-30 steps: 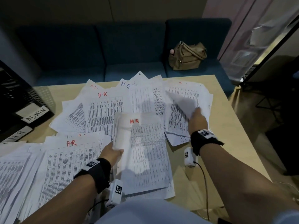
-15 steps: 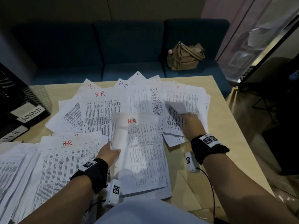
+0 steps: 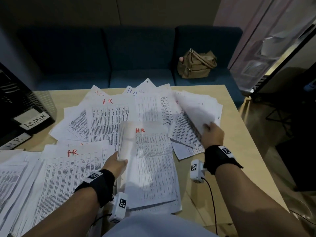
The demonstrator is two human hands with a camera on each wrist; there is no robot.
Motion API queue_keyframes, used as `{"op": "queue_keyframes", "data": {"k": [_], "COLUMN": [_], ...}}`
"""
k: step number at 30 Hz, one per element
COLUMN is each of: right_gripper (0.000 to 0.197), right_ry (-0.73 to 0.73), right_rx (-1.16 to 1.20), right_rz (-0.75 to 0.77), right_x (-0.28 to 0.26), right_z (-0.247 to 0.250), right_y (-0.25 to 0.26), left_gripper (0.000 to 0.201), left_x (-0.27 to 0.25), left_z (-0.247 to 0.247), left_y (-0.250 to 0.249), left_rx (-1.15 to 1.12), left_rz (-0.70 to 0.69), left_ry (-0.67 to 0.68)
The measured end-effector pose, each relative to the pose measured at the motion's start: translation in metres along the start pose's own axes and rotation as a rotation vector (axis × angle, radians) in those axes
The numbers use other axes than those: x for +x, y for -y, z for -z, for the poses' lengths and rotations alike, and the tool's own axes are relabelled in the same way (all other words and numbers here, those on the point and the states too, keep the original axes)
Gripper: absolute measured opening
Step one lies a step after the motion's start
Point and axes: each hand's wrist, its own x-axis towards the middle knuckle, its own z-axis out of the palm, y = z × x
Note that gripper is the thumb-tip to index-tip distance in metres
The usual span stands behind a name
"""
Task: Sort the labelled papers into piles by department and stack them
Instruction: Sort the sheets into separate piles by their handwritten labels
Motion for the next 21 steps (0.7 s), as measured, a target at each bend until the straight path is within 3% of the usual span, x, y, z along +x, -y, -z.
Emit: {"op": "queue_keyframes", "data": {"k": [2, 4, 8, 10, 14, 16, 18, 21], "right_gripper": [0.021, 0.049, 0.067, 0.068, 0.041, 0.038, 0.069, 0.105], "right_ry": [-0.244, -0.347, -0.350, -0.258, 0.223, 0.377, 0.446, 0.402], "right_rx": [0.181, 0.256, 0.171, -0.048, -0.266, -0.438, -0.495, -0.417], "right_rz": [-0.038, -0.038, 0.307, 0.452, 0.350, 0.327, 0.277, 0.195], "right_x": [-0.006, -0.009, -0.011, -0.005, 0.003, -0.003, -0.009, -0.009], "right_z": [0.019, 0.033, 0.031, 0.014, -0.032, -0.049, -0.058, -0.057], "right_y": [0.007, 0.011, 0.019, 0.012, -0.001, -0.005, -0.009, -0.008], "left_gripper": [0.045, 0.046, 0.050, 0.054, 0.063, 0.065, 0.065, 0.064], "left_x": [0.001, 0.001, 0.003, 0.004, 0.007, 0.006, 0.005, 0.006], "left_z": [0.001, 0.001, 0.001, 0.001, 0.002, 0.002, 0.001, 0.001], "left_y": [0.000, 0.000, 0.000, 0.001, 0.004, 0.003, 0.004, 0.005], "left_rx": [0.001, -0.007, -0.019, -0.031, -0.037, -0.031, -0.038, -0.045], "left_rz": [-0.012, -0.013, 0.003, 0.011, 0.028, 0.030, 0.034, 0.031], "left_ry": [-0.001, 0.004, 0.011, 0.017, 0.023, 0.018, 0.016, 0.021]}}
